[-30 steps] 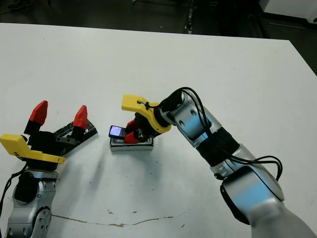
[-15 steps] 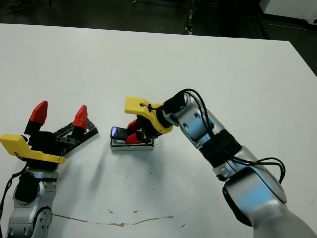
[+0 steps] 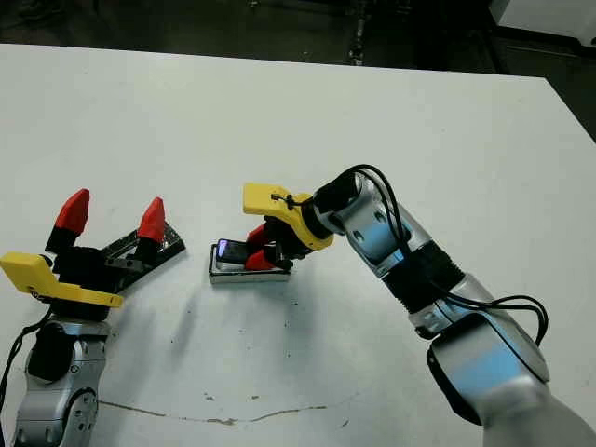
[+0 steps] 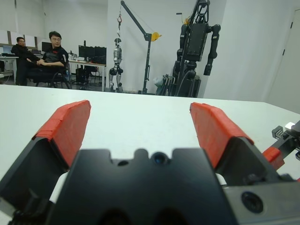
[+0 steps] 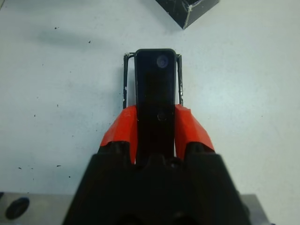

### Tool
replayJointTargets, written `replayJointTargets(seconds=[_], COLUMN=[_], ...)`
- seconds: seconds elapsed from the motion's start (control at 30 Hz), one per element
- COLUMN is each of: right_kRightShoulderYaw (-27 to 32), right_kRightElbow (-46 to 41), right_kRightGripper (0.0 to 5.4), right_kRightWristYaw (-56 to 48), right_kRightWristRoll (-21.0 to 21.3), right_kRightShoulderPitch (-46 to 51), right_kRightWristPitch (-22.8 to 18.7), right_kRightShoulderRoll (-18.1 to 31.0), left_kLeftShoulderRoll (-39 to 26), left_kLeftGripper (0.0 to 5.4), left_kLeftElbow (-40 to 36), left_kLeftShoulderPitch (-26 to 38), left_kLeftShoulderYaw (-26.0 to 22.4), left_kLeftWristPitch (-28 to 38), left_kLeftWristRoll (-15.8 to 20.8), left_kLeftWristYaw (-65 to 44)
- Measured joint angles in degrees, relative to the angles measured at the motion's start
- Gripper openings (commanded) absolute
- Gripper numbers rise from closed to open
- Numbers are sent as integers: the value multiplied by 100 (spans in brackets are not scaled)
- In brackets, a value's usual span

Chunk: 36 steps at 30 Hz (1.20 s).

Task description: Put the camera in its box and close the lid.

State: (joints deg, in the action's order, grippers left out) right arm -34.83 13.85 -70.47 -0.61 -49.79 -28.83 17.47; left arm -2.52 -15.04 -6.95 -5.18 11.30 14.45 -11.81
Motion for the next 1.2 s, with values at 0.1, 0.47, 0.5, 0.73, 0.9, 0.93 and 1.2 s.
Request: replayJointTargets(seconds=[0.1,0.47,0.5,0.73,0.9,0.93,1.2], right_kRightShoulderYaw=[0,103,104,183,270,288,509], right_kRightElbow=[-2,33,50,287,414,451,587], right_kRightGripper=[166,263,281,388,468,485,539], right_kRightWristYaw=[-3,-7,-7,-14,-81,-112,-457], right_kRightWristRoll=[0,15,26,136,155,170,140], right_kRightShoulderPitch=[-1,13,32,27,2,-7,-146], right_kRightWristPitch=[-42,59,142,812,992,1045,984], right_kRightShoulderRoll=[2,147,169,196,238,250,286], left_kLeftShoulderRoll=[0,3,3,3,3,3,3], left_kLeftGripper=[540,540,540,540,540,540,540], left_kLeftElbow=[1,22,23,24,24,24,27], left_kLeftShoulderPitch=[0,-1,-1,-2,-1,-1,1], left_kLeftShoulderYaw=[-2,-9,-8,-8,-8,-8,-7], left_kLeftWristPitch=[1,46,46,46,46,46,47], left_kLeftWristRoll=[17,60,60,63,63,63,63], left_kLeftWristYaw=[-15,-17,-17,-17,-17,-17,-17])
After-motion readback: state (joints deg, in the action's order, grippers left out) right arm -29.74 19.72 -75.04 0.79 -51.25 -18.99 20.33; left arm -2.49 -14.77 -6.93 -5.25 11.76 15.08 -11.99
